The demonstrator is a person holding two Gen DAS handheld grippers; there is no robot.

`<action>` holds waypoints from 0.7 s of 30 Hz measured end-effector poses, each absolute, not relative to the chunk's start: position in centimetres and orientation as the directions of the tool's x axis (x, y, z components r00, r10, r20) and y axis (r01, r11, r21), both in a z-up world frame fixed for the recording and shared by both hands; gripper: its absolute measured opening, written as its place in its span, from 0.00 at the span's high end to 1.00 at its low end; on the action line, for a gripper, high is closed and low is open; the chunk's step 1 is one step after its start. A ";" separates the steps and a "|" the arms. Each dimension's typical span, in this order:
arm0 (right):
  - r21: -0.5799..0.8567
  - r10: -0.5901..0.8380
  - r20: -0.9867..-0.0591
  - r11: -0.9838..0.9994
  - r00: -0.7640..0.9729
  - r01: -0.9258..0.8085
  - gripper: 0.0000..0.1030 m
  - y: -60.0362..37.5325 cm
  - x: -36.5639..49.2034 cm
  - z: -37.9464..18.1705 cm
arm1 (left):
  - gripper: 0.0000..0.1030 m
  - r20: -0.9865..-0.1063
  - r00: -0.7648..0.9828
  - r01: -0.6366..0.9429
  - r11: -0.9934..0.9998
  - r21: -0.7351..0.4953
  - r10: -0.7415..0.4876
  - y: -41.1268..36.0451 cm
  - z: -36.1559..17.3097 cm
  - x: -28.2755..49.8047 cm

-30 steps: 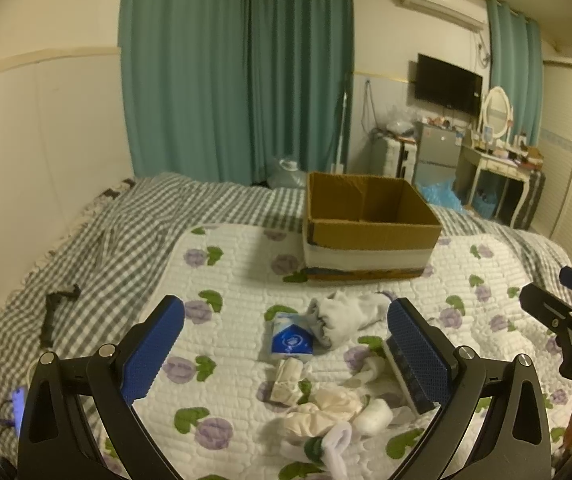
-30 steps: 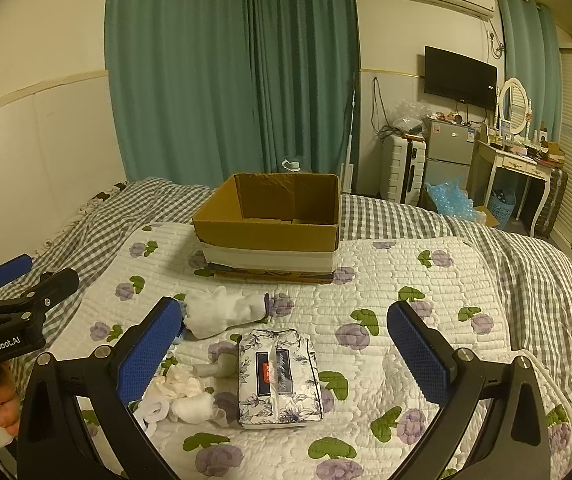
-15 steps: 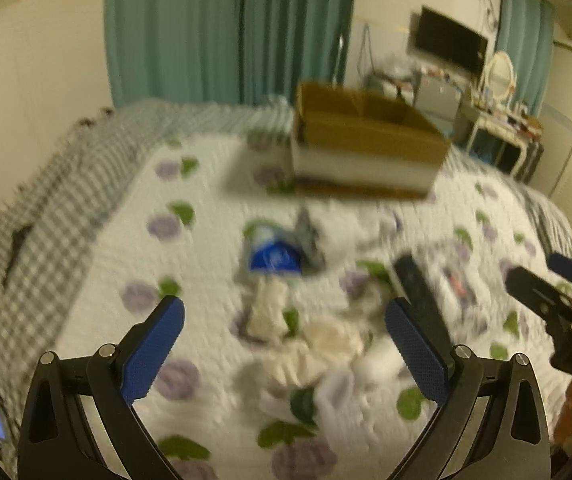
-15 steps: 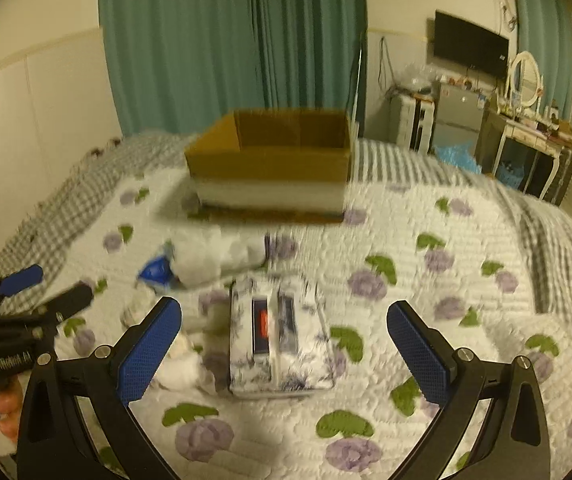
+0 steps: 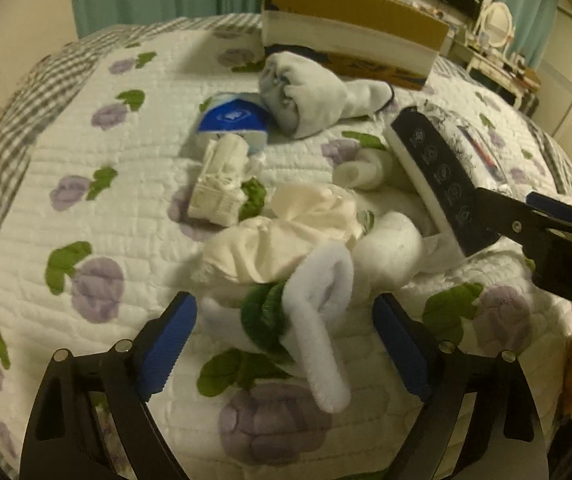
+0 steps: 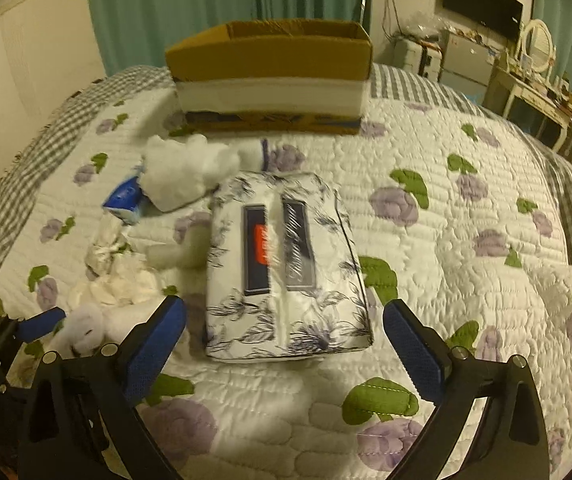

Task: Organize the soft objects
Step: 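Grasp the floral tissue pack with the right tool while the left tool grasps the white fuzzy loop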

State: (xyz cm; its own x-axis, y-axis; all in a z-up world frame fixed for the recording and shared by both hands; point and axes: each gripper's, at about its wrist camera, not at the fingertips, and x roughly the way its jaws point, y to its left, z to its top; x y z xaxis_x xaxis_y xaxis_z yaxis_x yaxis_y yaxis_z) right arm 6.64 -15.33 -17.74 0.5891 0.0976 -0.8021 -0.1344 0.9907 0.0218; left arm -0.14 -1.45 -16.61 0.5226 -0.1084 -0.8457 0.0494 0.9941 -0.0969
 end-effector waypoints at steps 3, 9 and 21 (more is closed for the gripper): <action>0.035 0.094 -0.820 0.993 0.565 -0.115 0.06 -15.7 7.2 -18.6 | 0.28 -0.846 0.516 0.066 0.991 -0.115 -0.133 -1.4 -16.8 0.2; 0.048 0.109 -0.836 0.991 0.538 -0.126 0.17 -15.7 7.5 -19.2 | 0.57 -0.849 0.506 0.096 0.988 -0.124 -0.156 -0.2 -16.6 0.4; 0.067 0.135 -0.771 0.989 0.623 -0.131 0.27 -16.4 5.1 -15.2 | 0.68 -0.822 0.549 0.115 0.988 -0.103 -0.150 0.5 -13.5 -1.3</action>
